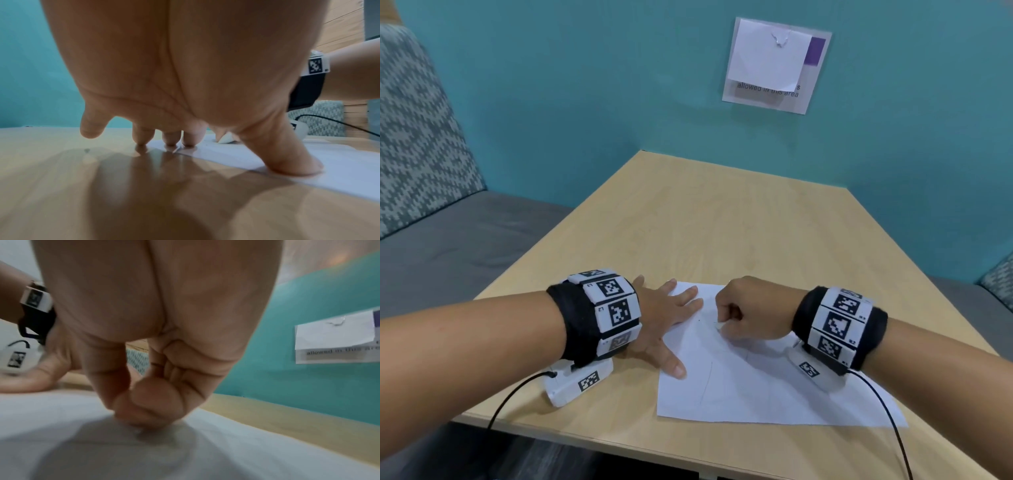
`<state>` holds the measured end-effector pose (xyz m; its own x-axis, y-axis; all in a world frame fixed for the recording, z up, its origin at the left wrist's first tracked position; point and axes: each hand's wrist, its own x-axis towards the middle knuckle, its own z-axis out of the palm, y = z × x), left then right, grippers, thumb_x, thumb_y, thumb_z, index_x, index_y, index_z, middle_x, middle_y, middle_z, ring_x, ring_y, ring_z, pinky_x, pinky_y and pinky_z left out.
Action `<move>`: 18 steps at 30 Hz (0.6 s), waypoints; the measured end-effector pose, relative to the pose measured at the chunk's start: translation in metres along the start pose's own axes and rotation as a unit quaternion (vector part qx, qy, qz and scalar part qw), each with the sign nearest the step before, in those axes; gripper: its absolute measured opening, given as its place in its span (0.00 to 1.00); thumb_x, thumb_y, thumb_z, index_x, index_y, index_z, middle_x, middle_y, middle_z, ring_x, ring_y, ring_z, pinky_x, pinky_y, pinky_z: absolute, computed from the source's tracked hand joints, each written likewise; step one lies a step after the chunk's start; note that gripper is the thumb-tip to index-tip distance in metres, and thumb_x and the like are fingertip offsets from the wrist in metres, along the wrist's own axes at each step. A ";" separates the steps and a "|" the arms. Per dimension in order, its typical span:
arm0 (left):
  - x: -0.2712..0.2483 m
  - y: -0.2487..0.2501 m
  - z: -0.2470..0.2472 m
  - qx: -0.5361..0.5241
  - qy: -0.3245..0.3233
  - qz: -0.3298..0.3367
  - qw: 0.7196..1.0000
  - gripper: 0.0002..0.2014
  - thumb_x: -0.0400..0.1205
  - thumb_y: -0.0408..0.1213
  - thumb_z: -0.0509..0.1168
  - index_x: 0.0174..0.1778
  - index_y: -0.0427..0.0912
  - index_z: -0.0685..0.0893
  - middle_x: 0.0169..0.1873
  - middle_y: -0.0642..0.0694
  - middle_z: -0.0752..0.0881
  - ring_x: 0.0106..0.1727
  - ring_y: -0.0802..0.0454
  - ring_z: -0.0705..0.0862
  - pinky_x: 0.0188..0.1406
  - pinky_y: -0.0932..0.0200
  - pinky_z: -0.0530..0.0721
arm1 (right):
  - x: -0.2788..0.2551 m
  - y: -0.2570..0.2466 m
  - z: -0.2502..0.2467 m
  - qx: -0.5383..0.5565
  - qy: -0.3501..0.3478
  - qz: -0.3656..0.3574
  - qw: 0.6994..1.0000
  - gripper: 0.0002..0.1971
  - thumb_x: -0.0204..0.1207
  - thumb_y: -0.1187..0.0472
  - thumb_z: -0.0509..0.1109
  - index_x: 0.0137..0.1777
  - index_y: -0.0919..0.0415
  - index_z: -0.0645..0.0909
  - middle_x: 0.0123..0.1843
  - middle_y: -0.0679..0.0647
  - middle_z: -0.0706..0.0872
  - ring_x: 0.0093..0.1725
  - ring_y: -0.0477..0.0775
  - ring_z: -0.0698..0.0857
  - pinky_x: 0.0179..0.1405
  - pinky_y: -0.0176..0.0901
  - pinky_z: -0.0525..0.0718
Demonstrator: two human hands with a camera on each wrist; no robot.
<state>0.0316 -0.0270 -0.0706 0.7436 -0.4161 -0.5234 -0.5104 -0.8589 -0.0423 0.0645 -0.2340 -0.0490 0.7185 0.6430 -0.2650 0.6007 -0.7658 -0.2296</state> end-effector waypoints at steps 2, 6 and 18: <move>0.000 0.005 -0.009 0.022 0.011 -0.001 1.000 0.57 0.75 0.74 0.62 0.88 0.54 0.35 0.87 0.55 0.34 0.87 0.46 0.32 0.80 0.24 0.40 | -0.001 -0.003 0.003 -0.001 0.002 -0.007 1.000 0.04 0.72 0.60 0.70 0.40 0.61 0.82 0.30 0.45 0.79 0.30 0.47 0.75 0.32 0.40 0.76; 0.008 0.017 -0.014 -0.024 0.032 0.059 0.998 0.55 0.74 0.73 0.66 0.84 0.67 0.33 0.86 0.62 0.33 0.88 0.43 0.35 0.78 0.20 0.39 | -0.002 -0.002 0.002 0.005 0.004 -0.018 1.000 0.04 0.72 0.63 0.70 0.37 0.59 0.80 0.29 0.44 0.77 0.27 0.43 0.73 0.28 0.34 0.70; 0.014 0.017 -0.001 -0.069 0.034 0.069 0.995 0.51 0.72 0.71 0.68 0.85 0.69 0.43 0.87 0.61 0.34 0.87 0.44 0.33 0.76 0.17 0.37 | -0.008 -0.012 -0.001 0.006 -0.015 -0.036 0.999 0.03 0.73 0.63 0.71 0.42 0.62 0.83 0.31 0.40 0.79 0.31 0.43 0.76 0.34 0.37 0.74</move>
<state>0.0341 -0.0475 -0.0781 0.7000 -0.5487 -0.4570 -0.5499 -0.8225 0.1451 0.0518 -0.2302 -0.0431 0.6627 0.6966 -0.2751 0.6461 -0.7175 -0.2604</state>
